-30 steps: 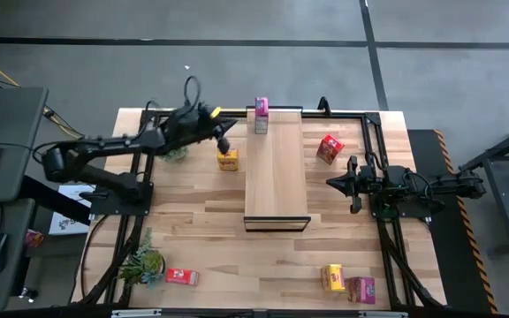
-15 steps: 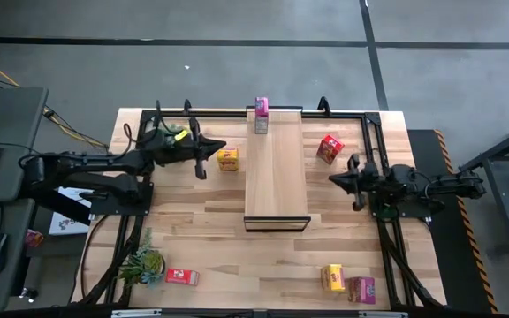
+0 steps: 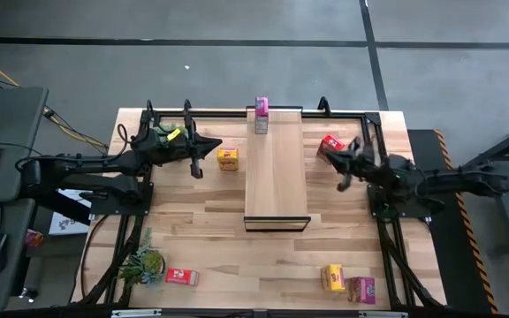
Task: Stack cereal on shelf
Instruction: Put the top violet cereal box on the shelf
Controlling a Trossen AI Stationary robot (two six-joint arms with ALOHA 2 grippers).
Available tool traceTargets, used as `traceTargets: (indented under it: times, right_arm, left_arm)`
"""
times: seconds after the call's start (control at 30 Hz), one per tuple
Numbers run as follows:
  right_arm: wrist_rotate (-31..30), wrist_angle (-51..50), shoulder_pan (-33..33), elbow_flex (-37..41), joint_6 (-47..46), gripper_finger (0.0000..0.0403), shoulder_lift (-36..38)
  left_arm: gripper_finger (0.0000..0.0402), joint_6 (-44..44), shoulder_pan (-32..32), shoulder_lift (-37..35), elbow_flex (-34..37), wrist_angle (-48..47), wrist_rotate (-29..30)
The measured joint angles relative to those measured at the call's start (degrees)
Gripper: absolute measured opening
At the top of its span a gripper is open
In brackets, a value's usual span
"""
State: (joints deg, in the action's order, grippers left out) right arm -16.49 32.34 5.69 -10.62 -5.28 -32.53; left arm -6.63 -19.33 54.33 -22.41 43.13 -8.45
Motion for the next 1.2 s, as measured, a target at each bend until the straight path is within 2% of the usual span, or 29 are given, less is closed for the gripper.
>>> traceTargets:
  times: [0.13, 0.23, 0.33, 0.43, 0.63, 0.73, 0.83, 1.1, 1.2]
  right_arm:
    - [4.18, -7.28, 9.11, -11.25, -0.20, 0.0002, -13.45]
    - [11.97, -15.10, 16.42, -20.31, -0.25, 0.0002, -24.10]
    - [19.72, -17.12, 21.98, -28.03, -0.26, 0.0002, -34.34]
    - [24.55, -17.81, 25.34, -34.34, -0.24, 0.0002, -43.10]
    - [28.16, -19.51, 27.52, -43.53, -0.23, 0.0002, -56.07]
    - [31.21, -20.40, 27.35, -46.64, -0.24, 0.0002, -59.95]
    - [31.65, -23.15, 27.24, -48.70, -0.24, 0.0002, -61.64]
    - [31.54, -26.33, 27.28, -48.88, -0.22, 0.0002, -60.79]
    - [29.52, -25.89, 27.28, -48.88, -0.12, 0.0002, -60.81]
  left_arm:
    - [0.0000, -0.02, 0.00, 0.02, 0.00, -0.02, 0.04]
    - [0.0000, -0.04, 0.00, 0.02, 0.00, -0.06, 0.04]
    - [0.0000, -0.04, 0.00, 0.02, 0.00, -0.37, 0.07]
    - [0.0000, -0.06, 0.00, 0.02, 0.00, -0.39, 0.09]
    - [0.0000, -0.04, 0.00, 0.02, 0.00, -0.44, 0.09]
    - [0.0000, 0.10, 0.00, 0.02, 0.00, -0.79, 0.09]
    - [0.0000, 0.35, 0.00, 0.02, 0.00, -1.09, 0.09]
    - [0.0000, 0.37, 0.00, 0.02, 0.00, -1.32, 0.09]
    - [0.0000, 0.37, 0.00, 0.02, 0.00, -1.31, 0.10]
